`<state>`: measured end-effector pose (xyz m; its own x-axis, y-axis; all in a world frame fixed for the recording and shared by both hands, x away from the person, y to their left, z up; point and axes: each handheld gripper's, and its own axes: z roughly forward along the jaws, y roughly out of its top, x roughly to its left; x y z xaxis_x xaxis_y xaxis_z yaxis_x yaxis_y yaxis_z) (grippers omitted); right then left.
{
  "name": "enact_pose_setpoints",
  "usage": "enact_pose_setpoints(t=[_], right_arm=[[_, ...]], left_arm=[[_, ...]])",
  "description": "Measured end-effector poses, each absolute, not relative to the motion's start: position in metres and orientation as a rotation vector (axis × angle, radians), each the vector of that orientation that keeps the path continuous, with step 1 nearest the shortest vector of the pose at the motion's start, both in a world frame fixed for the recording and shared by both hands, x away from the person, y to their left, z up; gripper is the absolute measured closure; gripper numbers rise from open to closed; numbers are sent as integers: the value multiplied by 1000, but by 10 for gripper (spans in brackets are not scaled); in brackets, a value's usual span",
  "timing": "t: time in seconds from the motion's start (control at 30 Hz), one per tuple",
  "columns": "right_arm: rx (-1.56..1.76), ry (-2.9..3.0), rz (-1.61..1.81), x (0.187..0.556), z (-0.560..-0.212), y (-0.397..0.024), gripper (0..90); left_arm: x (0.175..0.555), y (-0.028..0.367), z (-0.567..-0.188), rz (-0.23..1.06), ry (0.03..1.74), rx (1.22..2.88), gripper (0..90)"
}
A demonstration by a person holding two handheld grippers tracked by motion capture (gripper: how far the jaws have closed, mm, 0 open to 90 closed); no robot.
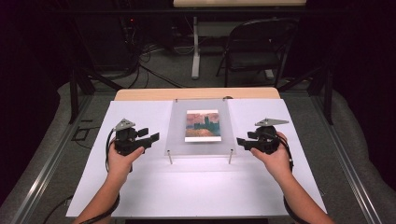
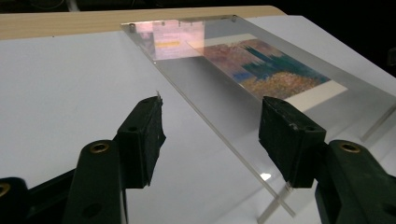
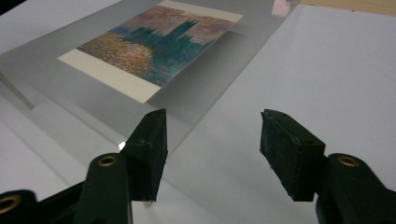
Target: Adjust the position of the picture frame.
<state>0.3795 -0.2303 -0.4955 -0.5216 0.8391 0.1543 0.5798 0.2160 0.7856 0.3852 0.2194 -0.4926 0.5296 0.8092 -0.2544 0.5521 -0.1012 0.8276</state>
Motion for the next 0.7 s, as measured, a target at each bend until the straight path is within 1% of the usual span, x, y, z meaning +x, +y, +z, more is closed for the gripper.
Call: enact_pose_setpoints(t=[0.1,0.47,0.7], right_arm=[[1327,2196,1151,391,-495,-228,368],[1392,2149,1165,430,-496,-227,305],[1404,2128,1157,447,-494,-225,309]], left_arm=[[396,218,-492,315,1149,1768,380],[426,204,-489,323,1179,1779,334],[441,195,-491,320,1200,1809,332]])
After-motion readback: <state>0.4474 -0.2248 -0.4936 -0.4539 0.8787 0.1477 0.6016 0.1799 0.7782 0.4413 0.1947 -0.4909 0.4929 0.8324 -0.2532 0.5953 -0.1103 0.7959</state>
